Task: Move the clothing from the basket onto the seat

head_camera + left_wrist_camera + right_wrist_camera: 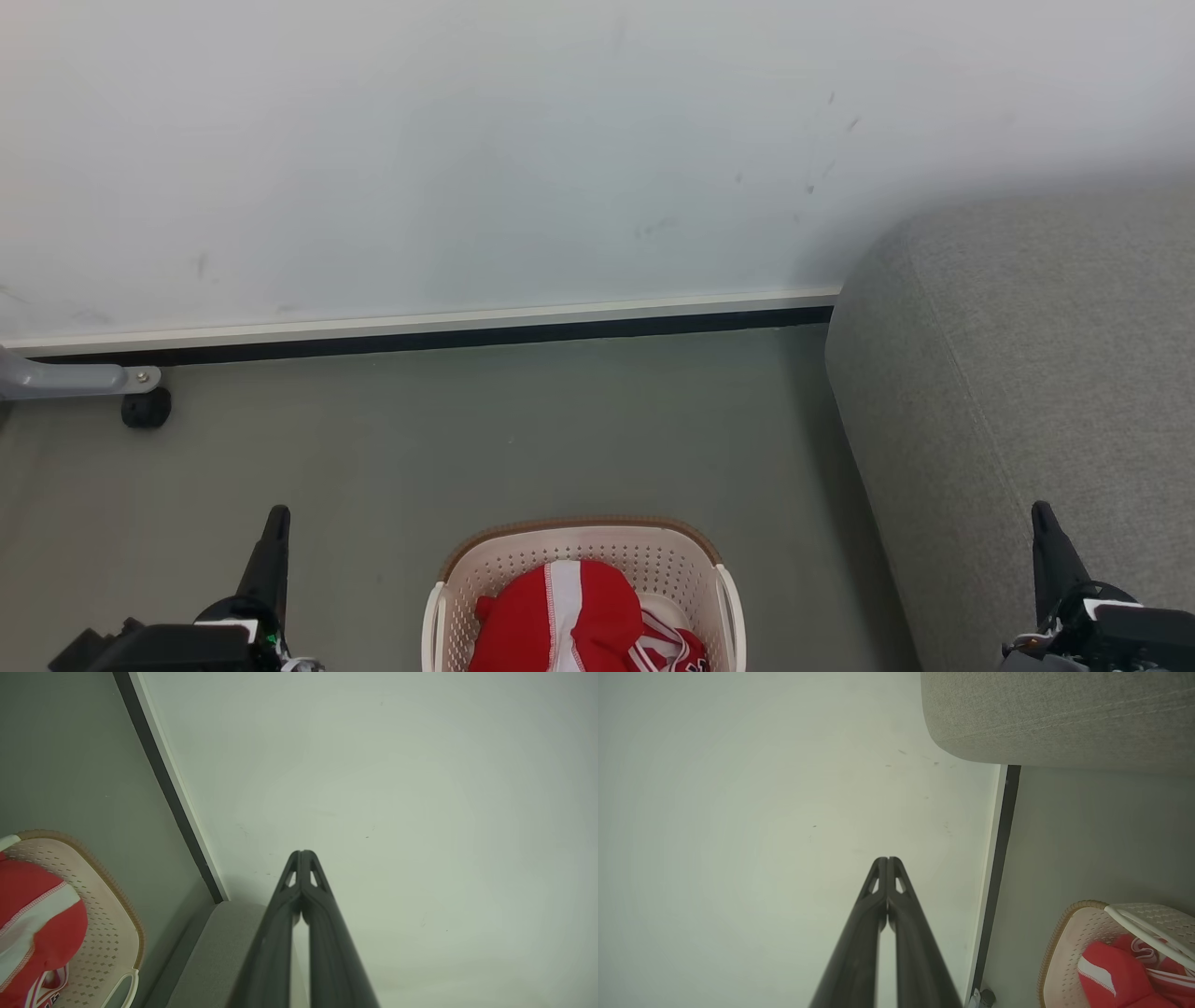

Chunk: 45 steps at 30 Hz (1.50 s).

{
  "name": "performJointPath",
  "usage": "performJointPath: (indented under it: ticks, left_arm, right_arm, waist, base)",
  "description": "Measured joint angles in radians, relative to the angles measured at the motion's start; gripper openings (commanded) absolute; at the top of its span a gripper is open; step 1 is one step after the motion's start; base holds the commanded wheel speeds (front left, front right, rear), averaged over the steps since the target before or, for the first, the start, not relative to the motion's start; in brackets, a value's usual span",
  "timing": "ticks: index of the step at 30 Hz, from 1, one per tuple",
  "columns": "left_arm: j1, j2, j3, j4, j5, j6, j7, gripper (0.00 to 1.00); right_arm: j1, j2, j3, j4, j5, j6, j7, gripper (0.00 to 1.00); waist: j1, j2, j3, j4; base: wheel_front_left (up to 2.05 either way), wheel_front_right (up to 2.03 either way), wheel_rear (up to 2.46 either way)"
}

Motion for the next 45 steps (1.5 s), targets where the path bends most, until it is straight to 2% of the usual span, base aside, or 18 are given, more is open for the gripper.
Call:
performJointPath:
  ticks: [39,40,41,42,43,45]
  left_arm:
    - [0.0,0.0,0.0,0.0,0.0,0.0,0.0,0.0]
    - [0.002,-0.001,-0.001,0.003,0.0,0.001,0.0,1.0]
    - [0.008,-0.003,-0.002,0.014,0.0,0.002,0.0,1.0]
    - [0.016,-0.006,-0.002,0.025,0.0,0.002,0.0,0.0]
    - [0.027,-0.01,-0.004,0.034,0.0,0.002,0.0,1.0]
    - [0.047,-0.013,-0.006,0.051,0.0,0.002,-0.001,1.0]
  right_arm:
    - [0.0,0.0,0.0,0.0,0.0,0.0,0.0,0.0]
    - [0.001,0.001,0.0,0.004,0.0,0.0,0.0,1.0]
    - [0.006,0.003,0.001,0.013,0.0,-0.002,0.0,1.0]
    - [0.012,0.007,0.002,0.024,0.0,-0.002,0.0,0.0]
    - [0.023,0.011,0.003,0.035,0.0,-0.002,0.0,1.0]
    - [0.042,0.02,0.007,0.051,0.0,-0.005,-0.001,1.0]
  waist:
    - [0.0,0.0,0.0,0.0]
    - [0.0,0.0,0.0,0.0]
    - [0.0,0.0,0.0,0.0]
    - [0.0,0.0,0.0,0.0]
    - [0.0,0.0,0.0,0.0]
    - [0.0,0.0,0.0,0.0]
  base:
    - [0.0,0.0,0.0]
    - [0.0,0.0,0.0]
    - [0.0,0.0,0.0]
    - [0.0,0.0,0.0]
    - [0.0,0.0,0.0]
    - [0.0,0.0,0.0]
